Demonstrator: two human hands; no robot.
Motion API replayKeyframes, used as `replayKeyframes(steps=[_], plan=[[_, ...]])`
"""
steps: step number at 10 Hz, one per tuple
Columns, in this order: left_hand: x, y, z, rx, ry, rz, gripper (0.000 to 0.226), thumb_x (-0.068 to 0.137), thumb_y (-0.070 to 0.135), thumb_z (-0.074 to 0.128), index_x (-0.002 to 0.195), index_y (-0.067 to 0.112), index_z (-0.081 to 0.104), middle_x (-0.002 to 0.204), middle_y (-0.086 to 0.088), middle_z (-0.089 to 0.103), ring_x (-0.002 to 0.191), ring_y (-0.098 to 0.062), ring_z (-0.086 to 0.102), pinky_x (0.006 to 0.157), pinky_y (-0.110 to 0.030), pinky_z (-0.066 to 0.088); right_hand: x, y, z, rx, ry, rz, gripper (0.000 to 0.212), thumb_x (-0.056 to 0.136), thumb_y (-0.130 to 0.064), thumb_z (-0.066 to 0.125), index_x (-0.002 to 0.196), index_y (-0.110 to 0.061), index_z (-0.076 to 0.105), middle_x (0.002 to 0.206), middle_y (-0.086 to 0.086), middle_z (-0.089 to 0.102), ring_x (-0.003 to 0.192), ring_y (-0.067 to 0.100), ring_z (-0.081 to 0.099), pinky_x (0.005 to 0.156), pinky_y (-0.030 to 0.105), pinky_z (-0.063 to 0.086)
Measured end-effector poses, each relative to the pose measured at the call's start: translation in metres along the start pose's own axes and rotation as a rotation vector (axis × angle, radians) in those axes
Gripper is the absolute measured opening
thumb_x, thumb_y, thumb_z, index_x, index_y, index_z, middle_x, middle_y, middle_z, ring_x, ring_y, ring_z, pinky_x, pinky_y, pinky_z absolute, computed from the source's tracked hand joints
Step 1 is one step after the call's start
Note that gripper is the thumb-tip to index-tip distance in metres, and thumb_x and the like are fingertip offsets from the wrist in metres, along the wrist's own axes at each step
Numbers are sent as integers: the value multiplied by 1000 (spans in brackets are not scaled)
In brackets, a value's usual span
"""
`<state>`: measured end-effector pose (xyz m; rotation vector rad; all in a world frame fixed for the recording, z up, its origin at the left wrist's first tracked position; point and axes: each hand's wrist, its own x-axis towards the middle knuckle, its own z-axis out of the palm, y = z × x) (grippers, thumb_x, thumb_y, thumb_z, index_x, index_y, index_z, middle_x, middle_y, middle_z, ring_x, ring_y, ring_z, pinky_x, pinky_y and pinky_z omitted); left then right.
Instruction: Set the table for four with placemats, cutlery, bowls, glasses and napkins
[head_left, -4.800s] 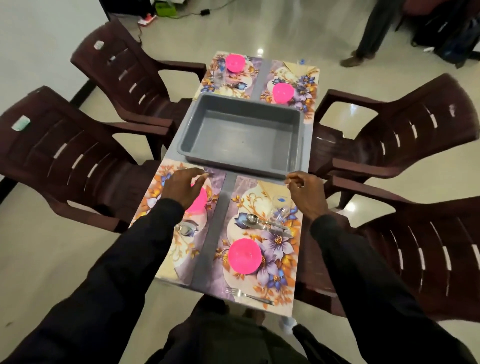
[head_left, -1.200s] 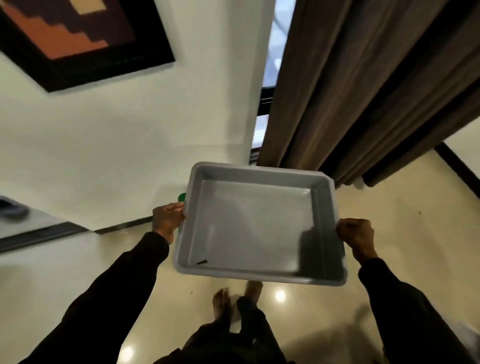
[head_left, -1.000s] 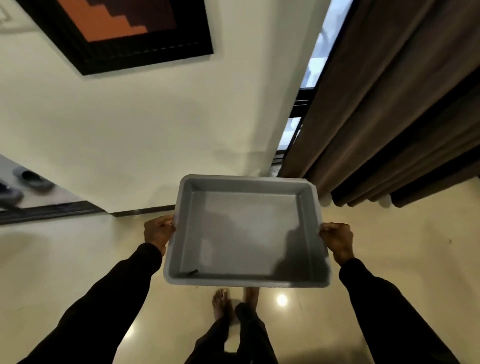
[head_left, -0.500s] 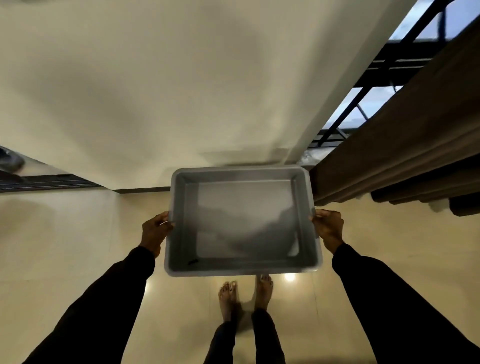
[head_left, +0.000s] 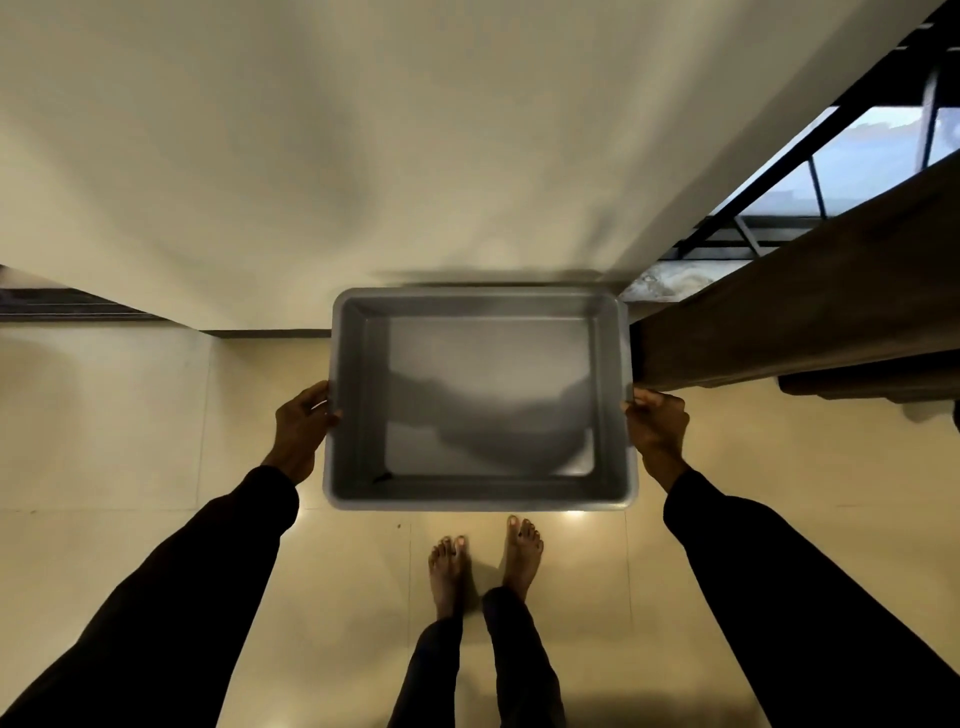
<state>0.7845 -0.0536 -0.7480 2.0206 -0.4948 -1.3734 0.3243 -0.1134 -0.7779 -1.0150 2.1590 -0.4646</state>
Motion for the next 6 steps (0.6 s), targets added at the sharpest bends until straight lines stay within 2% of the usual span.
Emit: replayKeyframes(steps=[1,2,3,4,5,6], plan=[[2,-3,0,-18,27,7,46,90,-17,58,131,4,62,113,0,69,108,-25,64,94,-38,54,-2,-3,5,24,60,-19,17,86,2,73,103,2,77,101,20,76,95,34,69,85,29,48],[3,-5,-2,-28,47,17,43,90,-16,61,126,7,64,111,1,70,109,-25,64,88,-32,55,-3,-7,7,44,70,-31,17,86,2,72,101,1,78,100,19,76,95,36,69,95,41,54],[2,-6,-4,-21,54,23,44,89,-14,65,130,3,63,117,-8,69,110,-27,64,92,-35,56,-3,-9,6,49,14,-37,21,86,1,71,106,-2,77,103,15,76,95,30,69,96,37,53],[-3,0,-7,-21,57,2,50,90,-13,64,137,1,56,126,-9,65,117,-27,60,102,-40,50,-9,-13,1,-15,-66,-72,24,87,-1,68,109,-6,77,104,12,77,91,23,66,88,29,49],[-4,5,-11,-30,64,-12,65,88,-8,71,147,1,46,146,-13,54,133,-29,52,110,-42,45,-17,-12,-4,-139,-47,-160,11,87,-2,68,94,-1,77,95,19,76,88,36,68,79,31,46],[-13,8,-16,57,66,56,65,86,3,78,145,4,50,145,-11,56,133,-27,53,109,-41,45,-30,-9,-14,-239,-32,-166,10,87,-7,67,78,-3,66,89,22,73,85,40,67,73,27,36]])
